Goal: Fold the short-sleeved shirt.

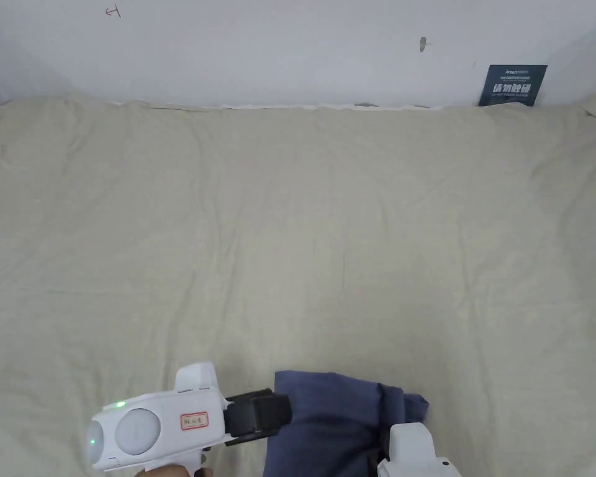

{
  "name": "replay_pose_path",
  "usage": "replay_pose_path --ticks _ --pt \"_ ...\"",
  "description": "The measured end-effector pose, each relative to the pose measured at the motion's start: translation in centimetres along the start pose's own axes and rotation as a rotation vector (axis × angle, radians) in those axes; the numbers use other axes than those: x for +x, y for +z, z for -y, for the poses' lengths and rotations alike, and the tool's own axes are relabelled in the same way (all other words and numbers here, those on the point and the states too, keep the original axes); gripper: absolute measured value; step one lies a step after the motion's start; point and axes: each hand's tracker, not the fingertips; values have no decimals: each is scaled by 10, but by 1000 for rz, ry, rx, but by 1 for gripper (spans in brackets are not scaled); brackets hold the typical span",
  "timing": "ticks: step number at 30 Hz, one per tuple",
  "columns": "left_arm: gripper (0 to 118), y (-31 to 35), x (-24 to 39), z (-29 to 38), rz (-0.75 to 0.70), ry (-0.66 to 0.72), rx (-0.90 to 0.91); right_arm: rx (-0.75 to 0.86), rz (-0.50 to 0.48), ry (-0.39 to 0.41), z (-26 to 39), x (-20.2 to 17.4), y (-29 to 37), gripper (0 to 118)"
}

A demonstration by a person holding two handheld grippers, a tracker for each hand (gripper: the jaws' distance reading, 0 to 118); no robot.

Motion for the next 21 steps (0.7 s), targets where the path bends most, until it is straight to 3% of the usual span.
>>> replay_pose_path --ticks 2,4,6,8,9,10,11,16,21 --pt "118 -16 -2 0 -15 1 -71 -5 -8 -13 -1 2 0 1" --pt "103 -29 -5 3 -10 -15 -119 -9 -15 -22 -1 3 0 1" --pt "77 -35 -1 6 -10 -40 -116 -11 -22 -29 -1 5 0 1" --pt "62 -35 4 8 -20 -89 -89 -13 -30 -39 -2 6 0 1" --pt "35 -34 5 7 21 -73 -96 -14 -34 -43 -2 7 0 1" --pt "20 -35 6 5 75 -25 -110 -15 -38 -46 -3 8 1 1" --pt "20 -33 10 10 97 14 -111 -19 -40 -44 -4 8 1 1" --pt "17 -30 16 6 13 -53 -72 -15 -61 -27 -21 15 10 1" --pt "16 8 19 -18 7 -85 -4 123 -37 -31 -67 27 37 1"
